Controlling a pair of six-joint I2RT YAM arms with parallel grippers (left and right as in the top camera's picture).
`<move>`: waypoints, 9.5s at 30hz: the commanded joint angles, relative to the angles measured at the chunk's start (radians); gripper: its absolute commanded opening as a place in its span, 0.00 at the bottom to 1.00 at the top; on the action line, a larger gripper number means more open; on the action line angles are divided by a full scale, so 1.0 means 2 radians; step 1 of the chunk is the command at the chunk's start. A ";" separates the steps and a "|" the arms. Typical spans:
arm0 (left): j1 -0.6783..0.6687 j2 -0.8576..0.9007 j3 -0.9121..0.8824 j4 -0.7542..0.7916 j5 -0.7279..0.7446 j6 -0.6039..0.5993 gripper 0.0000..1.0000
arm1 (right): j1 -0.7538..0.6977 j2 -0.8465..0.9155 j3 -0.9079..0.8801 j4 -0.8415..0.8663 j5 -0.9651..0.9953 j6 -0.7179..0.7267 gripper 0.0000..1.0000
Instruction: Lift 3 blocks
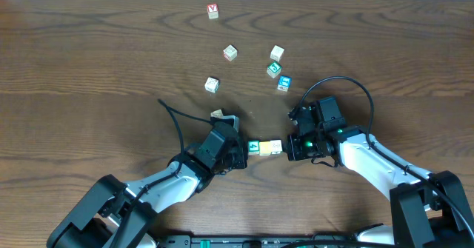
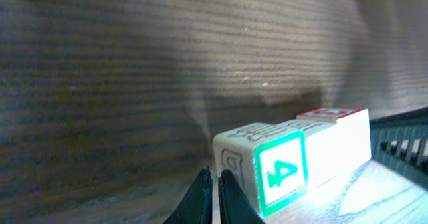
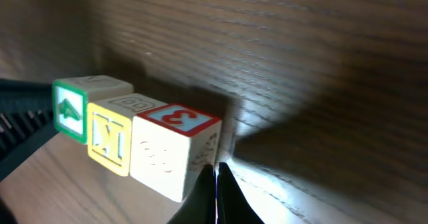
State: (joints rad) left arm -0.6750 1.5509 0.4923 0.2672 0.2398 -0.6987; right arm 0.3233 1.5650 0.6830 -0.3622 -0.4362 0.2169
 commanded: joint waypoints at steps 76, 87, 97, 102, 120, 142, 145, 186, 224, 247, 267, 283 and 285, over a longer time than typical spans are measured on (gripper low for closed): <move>0.001 0.001 -0.001 0.006 0.069 0.061 0.07 | 0.035 0.015 -0.001 0.028 -0.060 0.026 0.01; 0.001 -0.002 -0.001 0.006 0.069 0.061 0.07 | 0.036 0.011 -0.001 0.026 -0.060 0.026 0.01; 0.001 -0.010 -0.001 0.006 0.069 0.061 0.07 | 0.036 -0.002 -0.001 0.023 -0.061 0.026 0.01; 0.001 -0.014 -0.001 0.006 0.069 0.061 0.07 | 0.036 -0.016 -0.001 0.021 -0.061 0.026 0.01; 0.001 -0.014 -0.001 0.006 0.069 0.061 0.07 | 0.036 -0.020 -0.001 0.015 -0.061 0.026 0.01; 0.001 -0.016 -0.001 0.006 0.070 0.061 0.07 | 0.036 -0.020 -0.001 0.014 -0.061 0.030 0.01; 0.001 -0.016 -0.001 0.006 0.071 0.061 0.07 | 0.036 -0.020 -0.001 0.014 -0.061 0.030 0.01; 0.001 -0.016 -0.001 0.006 0.071 0.061 0.07 | 0.036 -0.020 -0.001 -0.004 -0.016 0.043 0.01; 0.001 -0.041 -0.001 0.002 0.080 0.061 0.07 | 0.036 -0.020 0.002 -0.008 -0.035 0.043 0.01; 0.001 -0.041 -0.001 0.000 0.081 0.061 0.07 | 0.036 -0.043 0.002 -0.021 -0.035 0.043 0.01; 0.001 -0.065 -0.001 0.000 0.084 0.061 0.07 | 0.036 -0.044 0.002 -0.022 -0.035 0.043 0.01; 0.001 -0.065 -0.001 -0.002 0.084 0.061 0.07 | 0.036 -0.044 0.015 -0.031 -0.035 0.047 0.01; 0.001 -0.065 -0.001 -0.002 0.084 0.061 0.07 | 0.036 -0.044 0.019 -0.035 -0.035 0.046 0.01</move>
State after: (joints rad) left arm -0.6582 1.4303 0.4808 0.2497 0.3382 -0.5938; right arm 0.3717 1.4967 0.6807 -0.4339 -0.3832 0.3046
